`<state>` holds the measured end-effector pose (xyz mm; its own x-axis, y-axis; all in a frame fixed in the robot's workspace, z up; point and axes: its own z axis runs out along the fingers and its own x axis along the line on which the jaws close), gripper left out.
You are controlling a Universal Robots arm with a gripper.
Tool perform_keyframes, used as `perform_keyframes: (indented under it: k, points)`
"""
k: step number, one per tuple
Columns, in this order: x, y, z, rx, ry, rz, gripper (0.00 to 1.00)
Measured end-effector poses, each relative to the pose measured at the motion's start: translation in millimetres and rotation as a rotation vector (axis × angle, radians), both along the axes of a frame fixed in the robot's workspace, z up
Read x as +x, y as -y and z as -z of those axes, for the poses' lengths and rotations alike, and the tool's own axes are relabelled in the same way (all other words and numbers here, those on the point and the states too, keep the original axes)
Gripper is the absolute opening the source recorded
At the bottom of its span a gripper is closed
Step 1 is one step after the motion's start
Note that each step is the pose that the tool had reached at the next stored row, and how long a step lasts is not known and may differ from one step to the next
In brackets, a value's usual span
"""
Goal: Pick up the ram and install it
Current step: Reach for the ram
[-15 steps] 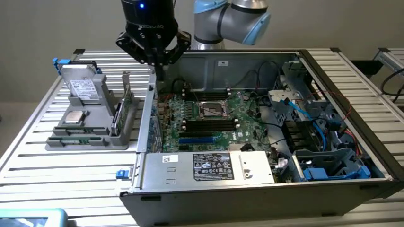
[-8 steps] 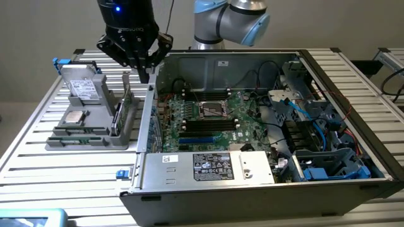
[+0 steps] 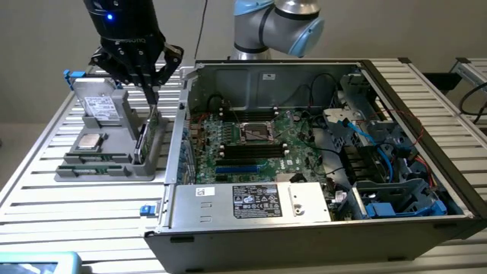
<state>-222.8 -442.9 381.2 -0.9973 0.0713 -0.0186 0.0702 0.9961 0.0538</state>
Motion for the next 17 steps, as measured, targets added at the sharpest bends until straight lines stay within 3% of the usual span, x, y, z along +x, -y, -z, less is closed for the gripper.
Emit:
perform_keyframes:
  k: [12, 17]
  points:
    - [-54.9, 0.0, 17.9, -0.0005, 0.0, 0.0, 0.11]
    - [-71.9, 0.0, 21.3, -0.0005, -0.0026, 0.0, 0.11]
